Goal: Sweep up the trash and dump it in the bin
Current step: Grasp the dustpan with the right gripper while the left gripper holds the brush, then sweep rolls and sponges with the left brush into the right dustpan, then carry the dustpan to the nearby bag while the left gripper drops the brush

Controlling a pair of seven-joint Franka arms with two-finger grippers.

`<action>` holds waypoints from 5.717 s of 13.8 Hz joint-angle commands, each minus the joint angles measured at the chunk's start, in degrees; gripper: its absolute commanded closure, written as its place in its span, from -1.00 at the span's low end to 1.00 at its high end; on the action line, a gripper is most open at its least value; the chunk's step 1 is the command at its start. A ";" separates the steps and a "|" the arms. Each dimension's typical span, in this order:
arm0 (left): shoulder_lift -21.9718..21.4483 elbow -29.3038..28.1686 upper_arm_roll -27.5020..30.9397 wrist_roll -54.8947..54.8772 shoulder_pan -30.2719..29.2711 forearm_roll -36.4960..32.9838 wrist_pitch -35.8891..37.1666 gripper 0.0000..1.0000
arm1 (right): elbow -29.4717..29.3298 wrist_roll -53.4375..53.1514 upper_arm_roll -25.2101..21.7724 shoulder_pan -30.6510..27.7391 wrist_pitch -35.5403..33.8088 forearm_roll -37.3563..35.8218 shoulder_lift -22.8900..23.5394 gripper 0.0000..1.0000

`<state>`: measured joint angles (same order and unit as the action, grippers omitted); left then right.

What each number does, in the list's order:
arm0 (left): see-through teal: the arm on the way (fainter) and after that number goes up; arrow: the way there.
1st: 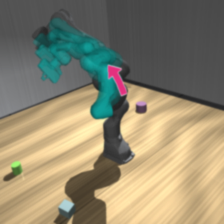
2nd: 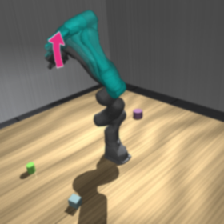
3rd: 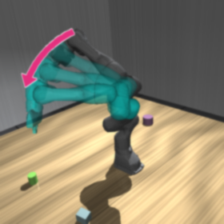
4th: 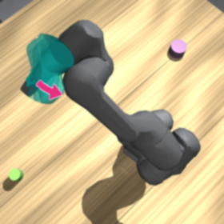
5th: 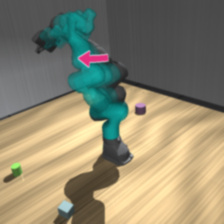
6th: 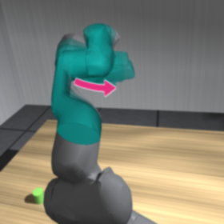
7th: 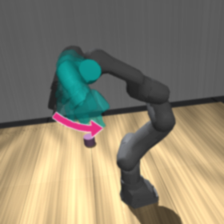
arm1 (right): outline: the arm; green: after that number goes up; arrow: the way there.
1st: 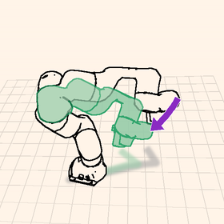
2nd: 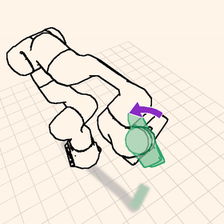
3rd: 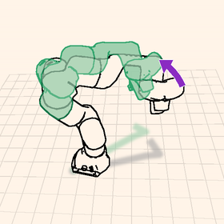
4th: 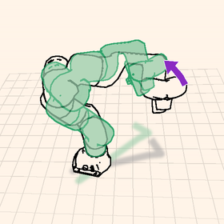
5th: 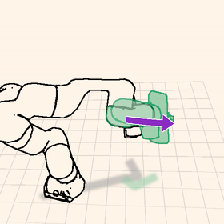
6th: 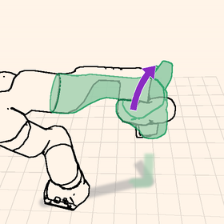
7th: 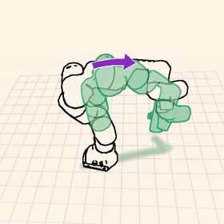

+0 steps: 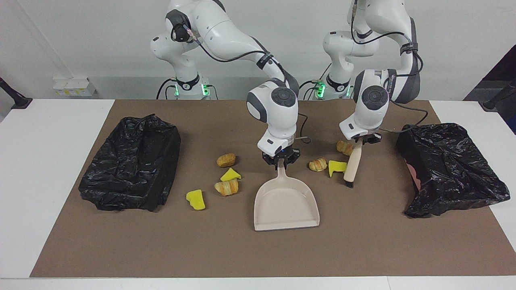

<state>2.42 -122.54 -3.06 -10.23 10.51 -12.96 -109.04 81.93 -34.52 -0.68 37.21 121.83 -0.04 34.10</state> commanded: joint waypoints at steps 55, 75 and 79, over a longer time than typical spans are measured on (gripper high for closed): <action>-9.10 -16.59 0.51 52.21 22.98 24.64 -13.04 1.00 | 35.93 83.39 0.24 -2.93 3.15 -6.20 -23.81 1.00; -7.42 -7.53 0.43 46.60 20.85 18.32 -7.94 1.00 | 35.32 84.08 0.06 -16.53 -7.65 -2.62 -37.77 1.00; -8.40 -10.16 0.42 57.40 31.47 18.32 -11.87 1.00 | 31.37 94.34 -0.29 -31.02 -16.79 -1.81 -42.26 1.00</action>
<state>-4.39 -130.30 -3.22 41.35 36.29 6.57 -117.83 114.37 54.07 -1.38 13.11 108.10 -3.48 -6.19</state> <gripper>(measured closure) 0.744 0.687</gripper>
